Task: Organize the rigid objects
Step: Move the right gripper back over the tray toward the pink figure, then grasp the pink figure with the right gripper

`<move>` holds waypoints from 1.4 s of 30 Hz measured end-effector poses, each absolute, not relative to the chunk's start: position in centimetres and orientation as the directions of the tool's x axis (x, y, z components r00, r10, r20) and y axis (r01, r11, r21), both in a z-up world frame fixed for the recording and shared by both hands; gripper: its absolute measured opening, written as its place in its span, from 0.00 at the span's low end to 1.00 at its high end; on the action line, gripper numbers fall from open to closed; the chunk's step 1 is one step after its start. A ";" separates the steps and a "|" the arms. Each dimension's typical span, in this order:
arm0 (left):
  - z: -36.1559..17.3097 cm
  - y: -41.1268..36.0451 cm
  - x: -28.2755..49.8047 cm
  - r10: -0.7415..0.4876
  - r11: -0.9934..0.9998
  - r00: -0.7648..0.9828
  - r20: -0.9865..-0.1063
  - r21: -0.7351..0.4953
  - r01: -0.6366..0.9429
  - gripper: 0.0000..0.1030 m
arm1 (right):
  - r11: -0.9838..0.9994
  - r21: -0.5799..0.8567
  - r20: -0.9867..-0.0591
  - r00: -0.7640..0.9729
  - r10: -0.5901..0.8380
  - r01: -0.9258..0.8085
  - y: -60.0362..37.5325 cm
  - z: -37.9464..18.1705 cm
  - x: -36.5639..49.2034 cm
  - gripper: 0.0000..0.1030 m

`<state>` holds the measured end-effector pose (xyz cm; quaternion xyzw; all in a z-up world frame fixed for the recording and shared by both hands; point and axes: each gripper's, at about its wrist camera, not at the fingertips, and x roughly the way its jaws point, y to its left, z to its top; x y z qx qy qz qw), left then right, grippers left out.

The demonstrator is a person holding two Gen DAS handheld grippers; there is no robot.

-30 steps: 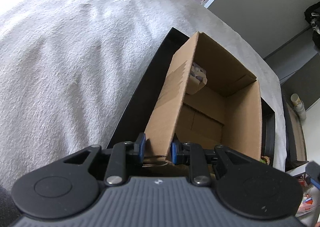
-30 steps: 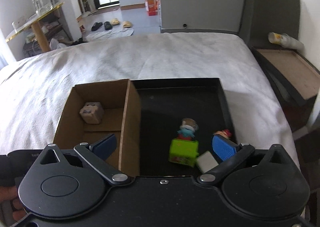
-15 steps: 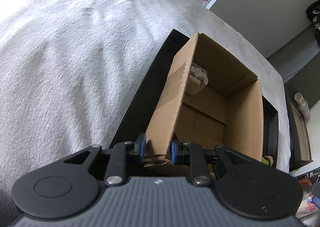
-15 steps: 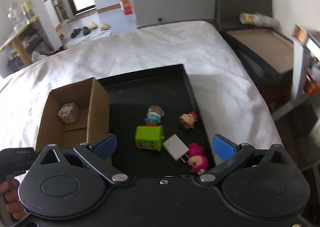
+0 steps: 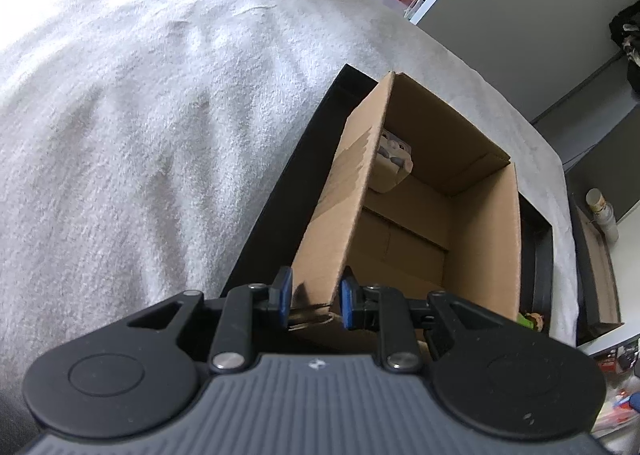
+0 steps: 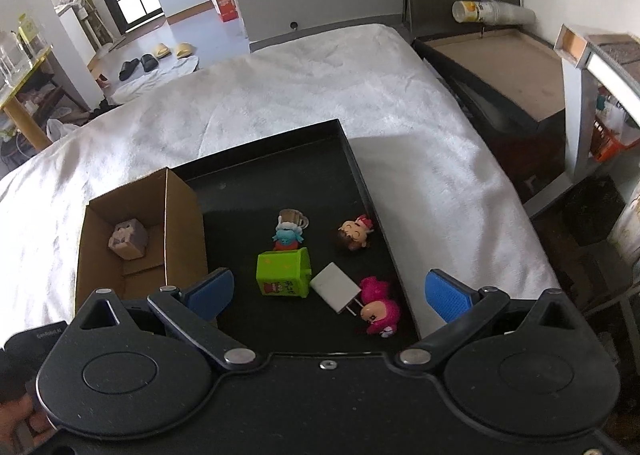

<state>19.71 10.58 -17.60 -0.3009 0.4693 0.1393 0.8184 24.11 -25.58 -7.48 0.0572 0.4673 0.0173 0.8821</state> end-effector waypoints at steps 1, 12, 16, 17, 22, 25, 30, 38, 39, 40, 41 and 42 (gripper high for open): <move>-17.6 10.6 19.7 -0.054 0.780 0.523 -0.851 -0.363 -0.510 0.22 | 0.992 0.127 -0.823 0.560 0.095 0.018 -25.7 -7.8 24.3 1.00; -18.2 10.5 20.4 -0.057 0.768 0.510 -0.858 -0.364 -0.526 0.23 | 0.984 0.173 -0.853 0.503 0.136 0.028 -29.1 -12.6 26.5 0.98; -18.6 10.8 20.4 -0.064 0.761 0.507 -0.860 -0.370 -0.533 0.23 | 0.984 0.178 -0.882 0.447 0.150 0.020 -29.2 -14.3 27.5 0.87; -18.7 10.8 20.4 -0.067 0.761 0.507 -0.860 -0.372 -0.531 0.23 | 0.985 0.174 -0.893 0.425 0.150 0.018 -29.1 -14.9 27.8 0.83; -18.8 10.7 20.6 -0.072 0.768 0.505 -0.860 -0.371 -0.522 0.23 | 0.988 0.152 -0.924 0.355 0.145 -0.008 -28.5 -17.2 28.5 0.52; -18.8 10.8 20.7 -0.075 0.766 0.505 -0.860 -0.374 -0.523 0.23 | 0.990 0.138 -0.937 0.322 0.133 -0.006 -28.5 -18.2 29.0 0.47; -18.8 10.7 20.7 -0.074 0.768 0.504 -0.861 -0.372 -0.521 0.23 | 0.995 0.100 -0.951 0.291 0.101 -0.021 -28.1 -19.4 29.6 0.47; -18.8 10.8 20.7 -0.076 0.768 0.503 -0.861 -0.372 -0.521 0.23 | 0.998 -0.015 -0.973 0.231 0.000 -0.062 -26.8 -22.1 30.5 0.39; -18.8 10.7 20.7 -0.074 0.770 0.503 -0.861 -0.369 -0.519 0.23 | 0.998 -0.021 -0.972 0.234 -0.005 -0.065 -26.7 -22.0 30.5 0.38; -18.8 10.6 20.7 -0.073 0.773 0.503 -0.861 -0.368 -0.518 0.23 | 0.998 -0.024 -0.971 0.238 -0.008 -0.066 -26.6 -22.0 30.4 0.38; -18.8 10.6 20.7 -0.073 0.773 0.503 -0.861 -0.367 -0.517 0.23 | 0.998 -0.023 -0.969 0.245 -0.007 -0.065 -26.6 -21.7 30.3 0.38; -18.8 10.6 20.7 -0.073 0.773 0.503 -0.861 -0.367 -0.517 0.23 | 0.998 -0.020 -0.968 0.250 -0.003 -0.065 -26.6 -21.5 30.2 0.38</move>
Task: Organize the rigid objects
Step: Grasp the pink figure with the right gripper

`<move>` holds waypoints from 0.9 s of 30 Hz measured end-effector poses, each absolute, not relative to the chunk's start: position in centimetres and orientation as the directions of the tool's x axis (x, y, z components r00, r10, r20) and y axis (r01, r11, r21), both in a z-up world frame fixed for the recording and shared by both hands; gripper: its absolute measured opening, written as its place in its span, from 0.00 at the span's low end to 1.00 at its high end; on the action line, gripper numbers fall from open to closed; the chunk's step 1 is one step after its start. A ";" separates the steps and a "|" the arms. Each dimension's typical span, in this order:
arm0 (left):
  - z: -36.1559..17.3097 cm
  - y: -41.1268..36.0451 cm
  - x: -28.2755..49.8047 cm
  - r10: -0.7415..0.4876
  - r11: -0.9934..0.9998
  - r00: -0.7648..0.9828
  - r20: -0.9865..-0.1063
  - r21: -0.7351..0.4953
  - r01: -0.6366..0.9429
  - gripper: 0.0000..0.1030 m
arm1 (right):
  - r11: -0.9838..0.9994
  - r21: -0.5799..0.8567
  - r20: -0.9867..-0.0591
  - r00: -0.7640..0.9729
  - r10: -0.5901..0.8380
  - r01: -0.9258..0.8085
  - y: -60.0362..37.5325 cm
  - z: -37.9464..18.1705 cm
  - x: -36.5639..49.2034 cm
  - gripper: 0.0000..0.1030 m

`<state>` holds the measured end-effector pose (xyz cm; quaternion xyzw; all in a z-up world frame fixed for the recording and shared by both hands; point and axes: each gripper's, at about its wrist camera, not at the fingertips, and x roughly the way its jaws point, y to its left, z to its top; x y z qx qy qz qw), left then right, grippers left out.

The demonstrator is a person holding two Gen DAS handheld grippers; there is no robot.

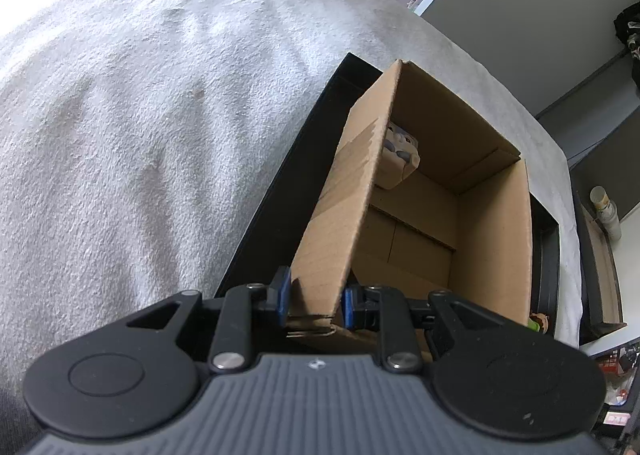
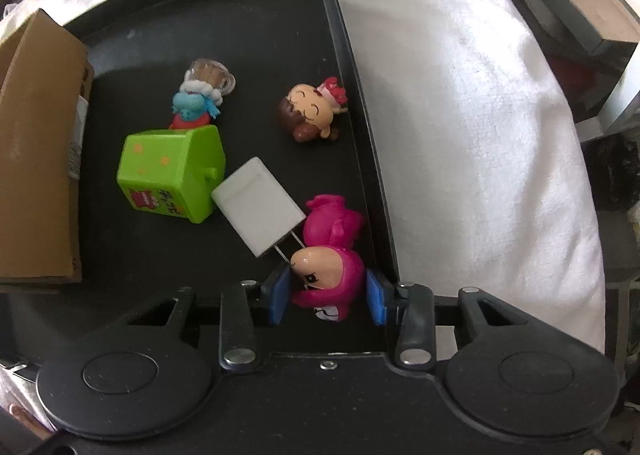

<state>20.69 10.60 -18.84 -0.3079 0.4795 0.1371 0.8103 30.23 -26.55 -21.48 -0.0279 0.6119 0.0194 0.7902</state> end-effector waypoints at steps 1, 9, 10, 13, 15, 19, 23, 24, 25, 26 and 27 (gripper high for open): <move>-18.8 10.6 20.7 -0.073 0.772 0.502 -0.862 -0.368 -0.518 0.23 | 0.998 -0.017 -0.966 0.258 0.000 -0.066 -26.5 -21.2 30.0 0.38; -18.6 10.4 20.3 -0.062 0.779 0.501 -0.863 -0.356 -0.516 0.23 | 0.995 -0.009 -0.944 0.328 0.024 -0.097 -26.2 -17.7 28.4 0.38; -18.6 10.4 20.2 -0.062 0.779 0.502 -0.863 -0.356 -0.516 0.23 | 0.995 -0.007 -0.941 0.338 0.028 -0.102 -26.2 -17.3 28.4 0.38; -18.6 10.3 20.1 -0.064 0.777 0.502 -0.862 -0.359 -0.517 0.23 | 0.993 -0.006 -0.932 0.361 0.038 -0.120 -26.3 -16.0 27.9 0.38; -18.5 10.2 20.1 -0.060 0.782 0.506 -0.861 -0.355 -0.513 0.23 | 0.992 -0.003 -0.927 0.373 0.044 -0.126 -26.3 -15.2 27.7 0.38; -18.6 10.2 19.9 -0.060 0.777 0.510 -0.858 -0.360 -0.516 0.23 | 0.990 -0.006 -0.914 0.402 0.052 -0.141 -25.3 -14.1 27.7 0.38; -18.5 10.2 19.9 -0.064 0.775 0.510 -0.858 -0.365 -0.517 0.22 | 0.985 -0.023 -0.898 0.436 0.054 -0.169 -24.4 -12.7 27.6 0.38; -18.5 10.2 19.8 -0.065 0.774 0.511 -0.857 -0.366 -0.516 0.22 | 0.985 -0.018 -0.896 0.440 0.060 -0.172 -24.2 -12.4 27.6 0.38; -18.5 10.3 19.8 -0.067 0.774 0.511 -0.857 -0.368 -0.516 0.22 | 0.984 -0.019 -0.893 0.445 0.063 -0.177 -24.0 -12.0 27.6 0.38; -18.5 10.3 19.8 -0.068 0.773 0.512 -0.856 -0.370 -0.516 0.22 | 0.982 -0.024 -0.890 0.452 0.063 -0.185 -23.7 -11.7 27.5 0.38; -18.5 10.3 19.7 -0.069 0.770 0.512 -0.856 -0.372 -0.518 0.22 | 0.981 -0.026 -0.887 0.457 0.066 -0.192 -23.4 -11.5 27.5 0.38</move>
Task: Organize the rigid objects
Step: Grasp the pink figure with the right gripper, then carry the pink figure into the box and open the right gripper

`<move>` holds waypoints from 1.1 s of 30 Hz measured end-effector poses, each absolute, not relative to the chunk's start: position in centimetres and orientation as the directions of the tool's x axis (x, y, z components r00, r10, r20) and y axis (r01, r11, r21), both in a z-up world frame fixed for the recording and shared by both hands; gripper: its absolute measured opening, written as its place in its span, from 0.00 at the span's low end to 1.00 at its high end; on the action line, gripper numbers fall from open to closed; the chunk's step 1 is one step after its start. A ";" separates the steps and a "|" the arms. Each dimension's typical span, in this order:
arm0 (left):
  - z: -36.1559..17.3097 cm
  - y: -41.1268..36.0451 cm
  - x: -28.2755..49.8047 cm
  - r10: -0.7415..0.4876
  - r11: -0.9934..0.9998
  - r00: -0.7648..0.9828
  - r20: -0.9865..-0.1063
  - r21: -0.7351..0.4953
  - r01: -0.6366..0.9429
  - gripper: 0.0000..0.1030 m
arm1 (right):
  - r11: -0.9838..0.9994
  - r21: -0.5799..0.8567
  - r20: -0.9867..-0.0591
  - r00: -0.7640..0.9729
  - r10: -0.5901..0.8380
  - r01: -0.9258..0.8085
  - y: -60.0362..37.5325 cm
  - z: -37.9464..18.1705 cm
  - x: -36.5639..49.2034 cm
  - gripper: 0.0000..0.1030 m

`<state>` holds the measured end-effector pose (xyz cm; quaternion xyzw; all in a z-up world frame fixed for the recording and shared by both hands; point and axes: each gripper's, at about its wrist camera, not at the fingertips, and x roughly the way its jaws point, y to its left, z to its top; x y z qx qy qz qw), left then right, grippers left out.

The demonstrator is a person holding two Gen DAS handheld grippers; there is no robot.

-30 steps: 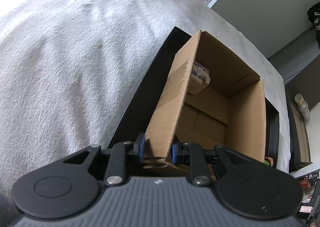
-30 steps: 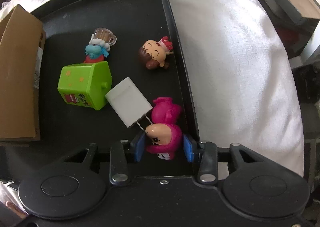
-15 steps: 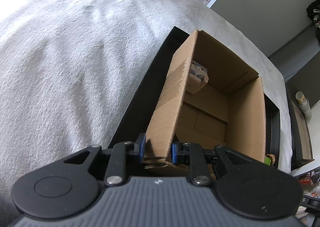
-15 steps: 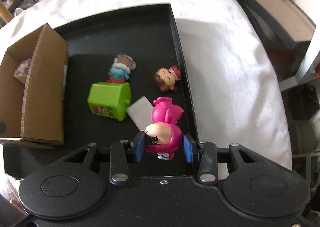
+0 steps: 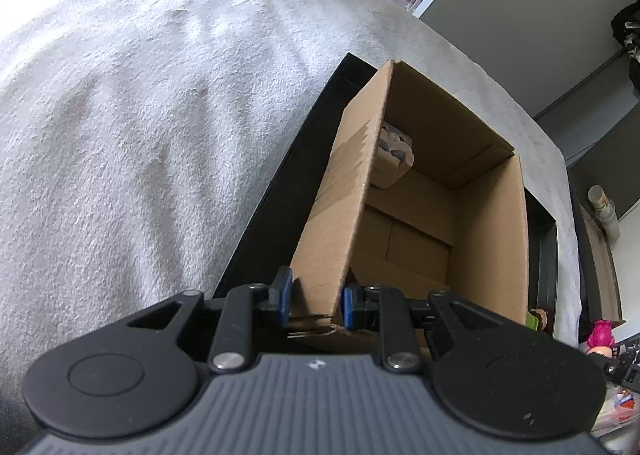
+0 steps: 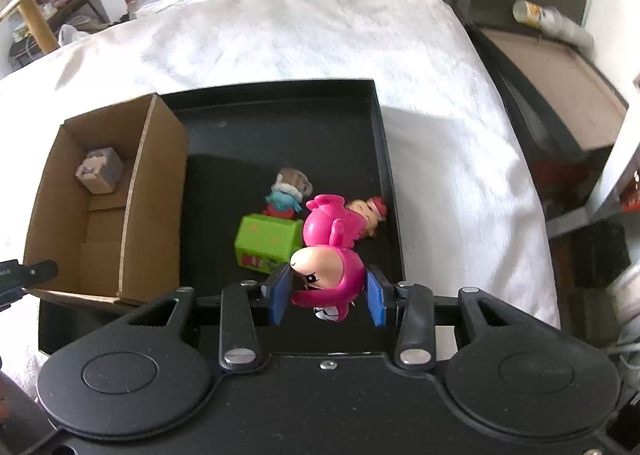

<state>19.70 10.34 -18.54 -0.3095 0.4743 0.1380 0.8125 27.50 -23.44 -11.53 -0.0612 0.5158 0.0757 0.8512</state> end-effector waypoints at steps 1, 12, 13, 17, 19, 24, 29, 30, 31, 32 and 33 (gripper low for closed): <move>-18.5 10.3 19.7 -0.069 0.768 0.512 -0.856 -0.373 -0.521 0.22 | 0.980 -0.028 -0.885 0.460 0.068 -0.199 -23.1 -11.3 27.5 0.38; -18.5 10.2 19.9 -0.058 0.779 0.512 -0.857 -0.360 -0.514 0.21 | 0.968 -0.034 -0.866 0.492 0.096 -0.248 -20.2 -9.9 27.6 0.38; -18.5 10.2 19.9 -0.059 0.778 0.512 -0.857 -0.360 -0.514 0.21 | 0.967 -0.037 -0.864 0.495 0.096 -0.252 -19.9 -9.8 27.6 0.38; -18.5 10.2 19.8 -0.062 0.778 0.514 -0.856 -0.364 -0.512 0.21 | 0.964 -0.004 -0.857 0.498 0.135 -0.267 -18.9 -9.3 27.7 0.38; -18.5 10.3 19.8 -0.065 0.778 0.515 -0.854 -0.367 -0.510 0.21 | 0.961 -0.002 -0.853 0.502 0.142 -0.275 -18.2 -9.0 27.7 0.38; -18.6 10.6 19.7 -0.078 0.777 0.521 -0.850 -0.379 -0.503 0.21 | 0.952 -0.002 -0.846 0.508 0.162 -0.307 -16.3 -8.6 27.9 0.38; -18.7 10.8 19.6 -0.094 0.777 0.525 -0.846 -0.393 -0.493 0.22 | 0.941 0.006 -0.840 0.508 0.189 -0.339 -14.0 -8.4 28.3 0.38; -18.8 10.9 19.6 -0.097 0.777 0.526 -0.845 -0.395 -0.490 0.22 | 0.939 0.007 -0.840 0.507 0.192 -0.343 -13.6 -8.4 28.4 0.38; -18.8 10.9 19.6 -0.100 0.778 0.527 -0.844 -0.397 -0.488 0.22 | 0.937 0.007 -0.840 0.507 0.195 -0.348 -13.1 -8.5 28.6 0.38; -18.8 11.0 19.6 -0.104 0.779 0.528 -0.843 -0.399 -0.484 0.22 | 0.935 0.008 -0.840 0.506 0.198 -0.353 -12.7 -8.6 28.7 0.38; -18.8 11.0 19.7 -0.107 0.781 0.528 -0.842 -0.400 -0.480 0.22 | 0.934 0.012 -0.839 0.504 0.204 -0.358 -12.3 -8.6 28.8 0.38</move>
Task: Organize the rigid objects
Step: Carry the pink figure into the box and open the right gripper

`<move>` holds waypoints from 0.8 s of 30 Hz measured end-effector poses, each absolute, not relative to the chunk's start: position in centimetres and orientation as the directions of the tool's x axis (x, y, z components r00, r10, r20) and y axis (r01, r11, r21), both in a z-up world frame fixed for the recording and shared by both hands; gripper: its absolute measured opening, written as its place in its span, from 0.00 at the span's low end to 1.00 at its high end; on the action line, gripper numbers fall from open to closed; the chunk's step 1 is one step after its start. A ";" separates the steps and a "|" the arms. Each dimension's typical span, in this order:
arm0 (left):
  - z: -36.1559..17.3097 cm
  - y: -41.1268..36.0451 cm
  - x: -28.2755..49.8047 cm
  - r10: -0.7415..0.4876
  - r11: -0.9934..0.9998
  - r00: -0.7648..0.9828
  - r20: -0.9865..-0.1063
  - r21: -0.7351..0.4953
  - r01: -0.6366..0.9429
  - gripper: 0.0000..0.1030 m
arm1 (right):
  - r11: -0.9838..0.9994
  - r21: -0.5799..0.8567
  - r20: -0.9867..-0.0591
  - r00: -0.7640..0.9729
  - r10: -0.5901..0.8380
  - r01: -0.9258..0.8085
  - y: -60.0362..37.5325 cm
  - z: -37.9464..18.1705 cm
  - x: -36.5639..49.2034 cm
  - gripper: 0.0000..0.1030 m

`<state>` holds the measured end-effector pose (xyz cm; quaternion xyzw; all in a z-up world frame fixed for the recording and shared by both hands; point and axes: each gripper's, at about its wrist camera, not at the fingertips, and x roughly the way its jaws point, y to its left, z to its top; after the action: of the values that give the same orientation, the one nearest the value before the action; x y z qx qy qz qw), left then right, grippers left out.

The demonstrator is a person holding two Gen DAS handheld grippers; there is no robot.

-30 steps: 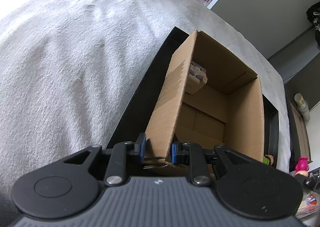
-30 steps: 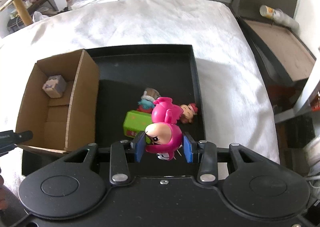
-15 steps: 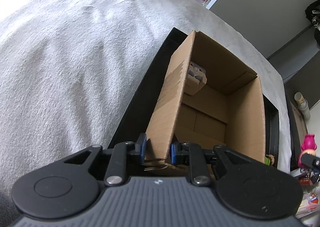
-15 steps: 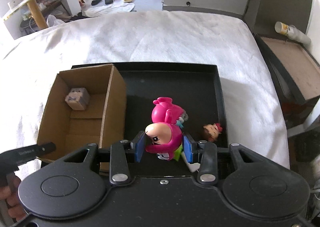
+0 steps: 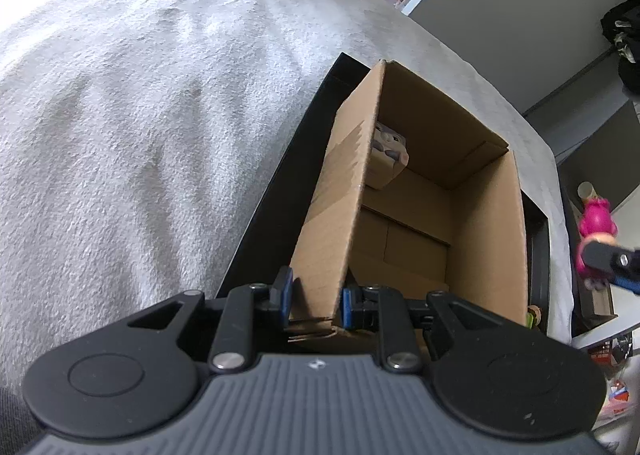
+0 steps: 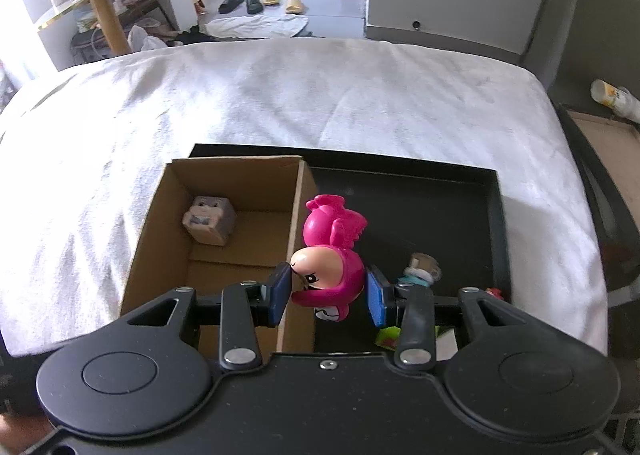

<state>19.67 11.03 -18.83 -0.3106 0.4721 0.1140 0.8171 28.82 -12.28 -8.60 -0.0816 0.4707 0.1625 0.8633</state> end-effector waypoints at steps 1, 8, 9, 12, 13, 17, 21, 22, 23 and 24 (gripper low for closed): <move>-18.9 11.1 19.7 -0.110 0.782 0.529 -0.841 -0.402 -0.476 0.22 | 0.932 0.018 -0.840 0.500 0.210 -0.362 -11.9 -8.6 28.9 0.38; -19.2 12.2 19.6 -0.138 0.777 0.542 -0.829 -0.430 -0.459 0.22 | 0.919 0.014 -0.841 0.493 0.224 -0.393 -9.3 -9.2 29.5 0.38; -19.2 12.3 19.6 -0.135 0.777 0.545 -0.828 -0.429 -0.460 0.22 | 0.919 0.013 -0.842 0.492 0.223 -0.394 -9.0 -9.2 29.6 0.38; -19.1 12.6 19.6 -0.127 0.781 0.549 -0.826 -0.424 -0.457 0.22 | 0.915 0.003 -0.846 0.487 0.217 -0.403 -8.0 -9.6 29.8 0.38; -19.1 12.6 19.6 -0.129 0.782 0.550 -0.825 -0.425 -0.456 0.22 | 0.914 0.002 -0.847 0.485 0.217 -0.405 -7.7 -9.7 29.9 0.38; -19.2 12.9 19.6 -0.139 0.784 0.553 -0.822 -0.432 -0.446 0.22 | 0.907 0.002 -0.851 0.476 0.222 -0.420 -6.3 -10.2 30.1 0.38; -19.3 13.0 19.6 -0.147 0.784 0.554 -0.820 -0.437 -0.440 0.22 | 0.905 -0.012 -0.854 0.475 0.212 -0.426 -5.2 -10.6 30.5 0.38; -19.3 13.1 19.6 -0.148 0.784 0.554 -0.820 -0.438 -0.439 0.22 | 0.904 -0.019 -0.854 0.478 0.207 -0.427 -4.9 -10.7 30.7 0.38; -19.3 13.1 19.6 -0.149 0.784 0.554 -0.819 -0.439 -0.439 0.22 | 0.904 -0.028 -0.853 0.482 0.202 -0.428 -4.7 -10.8 30.8 0.38; -19.3 13.1 19.6 -0.149 0.784 0.553 -0.819 -0.439 -0.438 0.22 | 0.903 -0.032 -0.852 0.484 0.199 -0.428 -4.5 -10.8 30.9 0.38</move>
<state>19.62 13.07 -19.29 -0.3164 0.4643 0.0878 0.8226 30.87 -4.46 -10.80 -0.1208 0.4736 0.1838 0.8528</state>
